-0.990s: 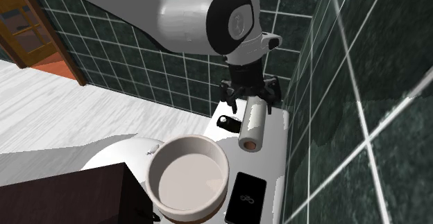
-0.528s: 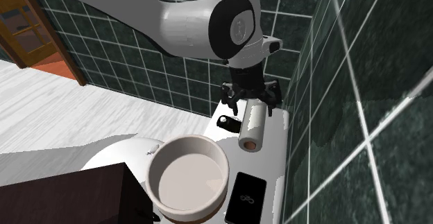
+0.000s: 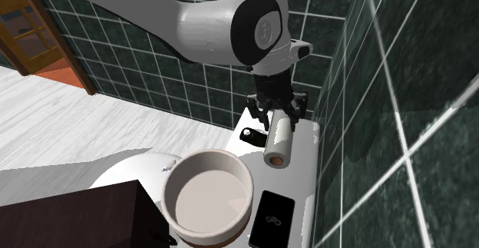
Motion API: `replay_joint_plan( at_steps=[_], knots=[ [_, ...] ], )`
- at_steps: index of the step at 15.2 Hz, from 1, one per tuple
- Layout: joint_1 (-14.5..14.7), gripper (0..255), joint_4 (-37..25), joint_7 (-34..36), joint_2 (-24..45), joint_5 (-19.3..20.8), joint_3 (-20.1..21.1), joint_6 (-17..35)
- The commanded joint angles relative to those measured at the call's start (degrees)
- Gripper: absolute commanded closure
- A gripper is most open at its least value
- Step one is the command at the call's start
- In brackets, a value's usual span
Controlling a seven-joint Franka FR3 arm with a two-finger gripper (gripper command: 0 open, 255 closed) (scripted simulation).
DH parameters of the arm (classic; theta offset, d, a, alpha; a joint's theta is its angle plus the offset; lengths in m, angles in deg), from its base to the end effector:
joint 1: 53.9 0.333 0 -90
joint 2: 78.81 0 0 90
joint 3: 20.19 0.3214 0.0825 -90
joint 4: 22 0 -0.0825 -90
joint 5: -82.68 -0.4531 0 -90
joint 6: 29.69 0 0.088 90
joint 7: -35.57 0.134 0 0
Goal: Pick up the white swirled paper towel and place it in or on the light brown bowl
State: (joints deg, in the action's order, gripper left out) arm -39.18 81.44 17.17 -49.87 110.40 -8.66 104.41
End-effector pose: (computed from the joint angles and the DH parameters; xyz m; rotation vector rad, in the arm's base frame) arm 0.6495 0.2962 0.2067 2.4733 1.4885 0.0983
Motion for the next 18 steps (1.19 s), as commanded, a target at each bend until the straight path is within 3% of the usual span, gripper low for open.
replay_joint_plan(
  at_steps=[1,18],
  knots=[
    [0.0,255,0.0,0.0,0.0,0.0,0.0,0.0],
    [-0.9,255,-2.2,-3.8,-5.9,-3.5,1.7,-7.6]
  ],
)
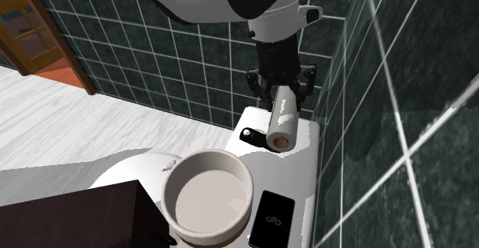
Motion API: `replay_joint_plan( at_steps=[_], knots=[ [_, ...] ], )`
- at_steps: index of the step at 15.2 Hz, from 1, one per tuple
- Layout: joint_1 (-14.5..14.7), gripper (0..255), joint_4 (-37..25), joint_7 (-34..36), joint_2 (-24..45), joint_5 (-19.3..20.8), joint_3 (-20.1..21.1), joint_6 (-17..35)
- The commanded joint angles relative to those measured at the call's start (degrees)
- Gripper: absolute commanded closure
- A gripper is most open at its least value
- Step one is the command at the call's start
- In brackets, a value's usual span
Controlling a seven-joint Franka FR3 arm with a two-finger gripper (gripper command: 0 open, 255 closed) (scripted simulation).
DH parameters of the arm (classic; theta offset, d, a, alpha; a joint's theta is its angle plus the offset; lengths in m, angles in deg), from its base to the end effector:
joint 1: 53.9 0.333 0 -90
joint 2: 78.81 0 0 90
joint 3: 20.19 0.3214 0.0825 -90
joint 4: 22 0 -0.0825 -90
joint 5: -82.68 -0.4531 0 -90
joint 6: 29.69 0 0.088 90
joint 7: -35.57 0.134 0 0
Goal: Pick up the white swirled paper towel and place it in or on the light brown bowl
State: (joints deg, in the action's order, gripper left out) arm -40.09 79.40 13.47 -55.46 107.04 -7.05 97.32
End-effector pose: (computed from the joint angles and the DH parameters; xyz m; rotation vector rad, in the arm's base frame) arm 0.6545 0.2980 0.2835 2.4731 1.4890 0.0981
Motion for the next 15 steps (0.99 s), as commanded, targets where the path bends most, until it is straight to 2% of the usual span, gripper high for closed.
replay_joint_plan(
  at_steps=[1,15],
  knots=[
    [0.0,255,-0.4,-0.4,-0.7,-0.4,0.2,-1.1],
    [-0.3,255,-5.5,-3.8,-4.7,-3.2,1.2,-9.6]
  ],
)
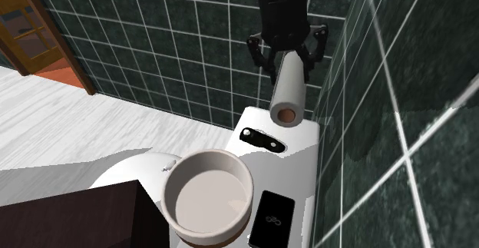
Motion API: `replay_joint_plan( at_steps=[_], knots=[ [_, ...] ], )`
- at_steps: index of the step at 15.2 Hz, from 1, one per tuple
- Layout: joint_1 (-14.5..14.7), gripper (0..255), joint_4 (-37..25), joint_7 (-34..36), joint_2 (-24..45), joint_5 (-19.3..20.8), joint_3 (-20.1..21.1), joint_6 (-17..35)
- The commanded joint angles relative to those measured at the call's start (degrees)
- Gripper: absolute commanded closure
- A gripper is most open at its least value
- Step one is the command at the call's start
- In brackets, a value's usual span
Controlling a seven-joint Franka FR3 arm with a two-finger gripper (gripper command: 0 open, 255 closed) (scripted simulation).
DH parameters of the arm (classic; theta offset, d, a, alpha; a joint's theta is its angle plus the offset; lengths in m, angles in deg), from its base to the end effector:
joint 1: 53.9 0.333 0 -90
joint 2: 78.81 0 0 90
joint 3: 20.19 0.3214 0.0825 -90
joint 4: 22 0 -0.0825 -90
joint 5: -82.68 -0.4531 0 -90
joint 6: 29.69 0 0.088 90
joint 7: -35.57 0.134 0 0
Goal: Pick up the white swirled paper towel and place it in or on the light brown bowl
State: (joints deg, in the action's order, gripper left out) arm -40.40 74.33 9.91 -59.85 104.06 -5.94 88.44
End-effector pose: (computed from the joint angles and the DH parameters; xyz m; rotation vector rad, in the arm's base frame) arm 0.6590 0.3010 0.3710 2.4733 1.4885 0.0983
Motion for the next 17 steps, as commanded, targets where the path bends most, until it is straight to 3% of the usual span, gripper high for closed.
replay_joint_plan(
  at_steps=[1,9,17],
  knots=[
    [0.0,255,-0.7,-0.4,-0.4,-0.3,0.1,-1.1],
    [-3.2,255,22.6,-3.5,-19.5,-4.9,-0.1,4.8],
    [-3.2,255,41.0,-9.0,-38.5,-9.6,-2.7,5.8]
  ],
)
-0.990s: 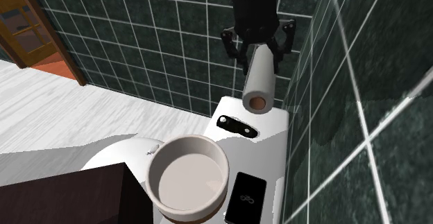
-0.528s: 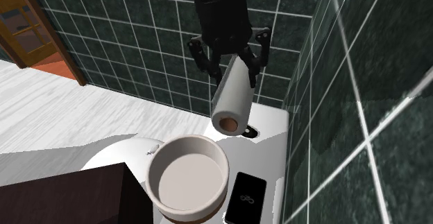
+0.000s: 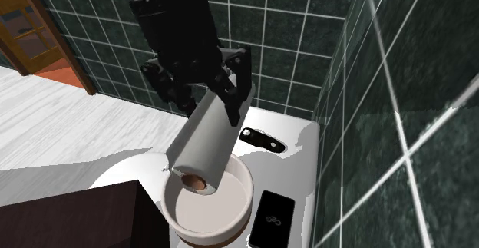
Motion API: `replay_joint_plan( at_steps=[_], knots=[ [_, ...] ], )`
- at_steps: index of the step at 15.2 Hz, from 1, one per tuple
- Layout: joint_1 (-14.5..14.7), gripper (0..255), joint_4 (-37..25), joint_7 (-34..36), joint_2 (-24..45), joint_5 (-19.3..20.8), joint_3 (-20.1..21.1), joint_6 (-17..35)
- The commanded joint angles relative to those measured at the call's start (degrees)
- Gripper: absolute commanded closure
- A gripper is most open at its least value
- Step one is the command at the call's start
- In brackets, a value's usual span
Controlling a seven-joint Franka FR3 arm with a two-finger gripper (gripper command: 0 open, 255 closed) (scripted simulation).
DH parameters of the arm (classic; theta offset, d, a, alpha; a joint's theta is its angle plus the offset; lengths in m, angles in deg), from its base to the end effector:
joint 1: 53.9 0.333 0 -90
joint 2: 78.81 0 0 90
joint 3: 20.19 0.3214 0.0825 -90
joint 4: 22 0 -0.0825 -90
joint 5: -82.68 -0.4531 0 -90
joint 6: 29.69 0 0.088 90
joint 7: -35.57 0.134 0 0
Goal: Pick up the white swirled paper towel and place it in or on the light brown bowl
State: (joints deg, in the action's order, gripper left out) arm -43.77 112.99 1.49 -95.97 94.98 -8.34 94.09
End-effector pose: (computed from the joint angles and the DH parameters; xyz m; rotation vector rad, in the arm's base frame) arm 0.4926 0.1838 0.4005 2.4732 1.4887 0.0968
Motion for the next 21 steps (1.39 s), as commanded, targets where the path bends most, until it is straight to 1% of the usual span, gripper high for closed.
replay_joint_plan(
  at_steps=[1,3,13,21],
  knots=[
    [0.3,255,4.4,-1.3,-4.8,-0.9,-0.8,-0.1],
    [0.7,255,8.7,-2.8,-10.3,-1.7,-1.9,-1.1],
    [0.0,255,13.8,-0.3,-6.9,-0.1,-1.2,7.3],
    [-1.0,255,17.0,2.4,-2.9,2.1,-0.3,14.2]
  ],
)
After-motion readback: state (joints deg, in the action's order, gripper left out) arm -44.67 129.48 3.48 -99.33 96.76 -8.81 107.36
